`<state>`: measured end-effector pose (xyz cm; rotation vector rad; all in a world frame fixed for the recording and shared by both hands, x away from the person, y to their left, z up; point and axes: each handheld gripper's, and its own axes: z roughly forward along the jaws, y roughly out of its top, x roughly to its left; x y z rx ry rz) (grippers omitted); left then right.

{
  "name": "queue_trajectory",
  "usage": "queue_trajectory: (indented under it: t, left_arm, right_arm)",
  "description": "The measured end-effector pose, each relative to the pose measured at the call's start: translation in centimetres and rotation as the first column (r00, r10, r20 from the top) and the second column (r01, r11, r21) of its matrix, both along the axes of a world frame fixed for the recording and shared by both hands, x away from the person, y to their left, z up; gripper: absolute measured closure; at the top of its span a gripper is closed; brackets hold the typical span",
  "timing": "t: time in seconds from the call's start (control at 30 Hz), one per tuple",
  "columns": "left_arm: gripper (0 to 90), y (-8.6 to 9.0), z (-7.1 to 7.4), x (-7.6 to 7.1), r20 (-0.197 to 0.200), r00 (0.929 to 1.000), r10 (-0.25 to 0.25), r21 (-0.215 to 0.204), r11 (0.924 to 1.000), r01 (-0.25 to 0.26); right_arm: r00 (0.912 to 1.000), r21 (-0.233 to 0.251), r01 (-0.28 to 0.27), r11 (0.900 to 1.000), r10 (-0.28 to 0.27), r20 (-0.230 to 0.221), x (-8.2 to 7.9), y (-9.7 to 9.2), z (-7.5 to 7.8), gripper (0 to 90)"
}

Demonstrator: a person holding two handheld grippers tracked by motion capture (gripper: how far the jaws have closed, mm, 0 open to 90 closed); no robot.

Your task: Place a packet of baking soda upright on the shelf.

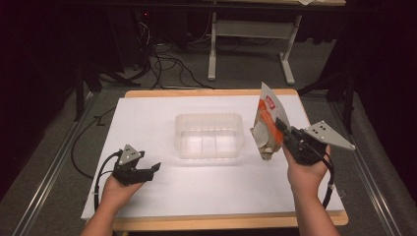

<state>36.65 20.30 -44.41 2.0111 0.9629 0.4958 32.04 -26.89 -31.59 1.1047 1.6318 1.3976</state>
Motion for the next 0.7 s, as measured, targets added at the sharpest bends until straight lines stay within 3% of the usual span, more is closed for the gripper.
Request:
queue_trajectory:
  t: [0.33, 0.7]
  left_arm:
    - [24.9, 0.1, 0.1, 0.0, 0.002, 1.0, -0.002, -0.002, 1.0, 0.002]
    - [24.8, 0.2, 0.1, 0.0, 0.005, 1.0, -0.001, -0.013, 0.9999, 0.001]
  right_arm:
    - [0.9967, 0.005, -0.075, 0.9971, 0.075, 0.03, 1.4, 4.0, 2.2, 90.0]
    - [0.9869, 0.002, -0.16, 0.9871, 0.16, 0.019, 3.3, 8.9, 2.1, 90.0]
